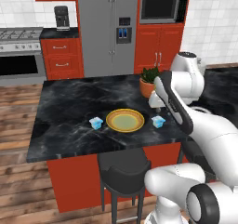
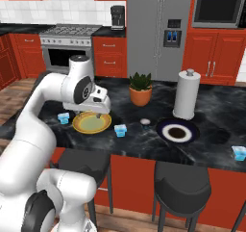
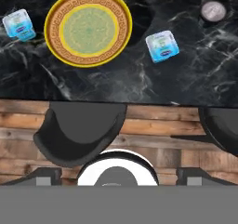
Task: Place two yogurt containers on each plate.
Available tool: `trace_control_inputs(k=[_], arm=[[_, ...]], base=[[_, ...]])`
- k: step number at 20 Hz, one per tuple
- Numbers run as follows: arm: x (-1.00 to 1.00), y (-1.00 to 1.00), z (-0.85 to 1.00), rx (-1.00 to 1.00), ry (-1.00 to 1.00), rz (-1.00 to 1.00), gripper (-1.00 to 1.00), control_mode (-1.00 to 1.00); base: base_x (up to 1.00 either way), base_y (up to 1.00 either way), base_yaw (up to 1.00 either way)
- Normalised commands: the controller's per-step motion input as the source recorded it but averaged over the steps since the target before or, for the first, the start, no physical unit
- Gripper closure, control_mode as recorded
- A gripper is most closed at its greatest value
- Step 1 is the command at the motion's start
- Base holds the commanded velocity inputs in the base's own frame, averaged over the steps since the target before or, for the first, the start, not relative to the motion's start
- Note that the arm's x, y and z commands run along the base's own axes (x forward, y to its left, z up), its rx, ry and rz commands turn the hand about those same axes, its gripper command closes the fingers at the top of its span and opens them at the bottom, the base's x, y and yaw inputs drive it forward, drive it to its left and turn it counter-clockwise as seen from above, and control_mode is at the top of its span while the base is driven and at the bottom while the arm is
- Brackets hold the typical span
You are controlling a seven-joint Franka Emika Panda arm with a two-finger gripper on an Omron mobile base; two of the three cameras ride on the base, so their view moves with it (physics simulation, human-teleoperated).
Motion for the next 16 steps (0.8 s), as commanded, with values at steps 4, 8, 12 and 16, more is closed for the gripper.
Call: trace_control_inputs(k=[4,8,12,16], arm=[[0.16,-0.58,-0.65,0.0,0.11,0.0,-1.0,-1.0],[0.54,-0.46,-0.58,0.01,0.08,0.0,-1.0,-1.0],[0.75,-0.34,-0.38,0.0,0.23,0.0,-1.0,-1.0],[0.8,-0.06,-0.25,0.0,0.33,-0.02,-1.0,-1.0]], base=[[0.0,0.0,0.0],[0.0,0.0,0.0],[0.0,0.0,0.0],[0.0,0.0,0.0]])
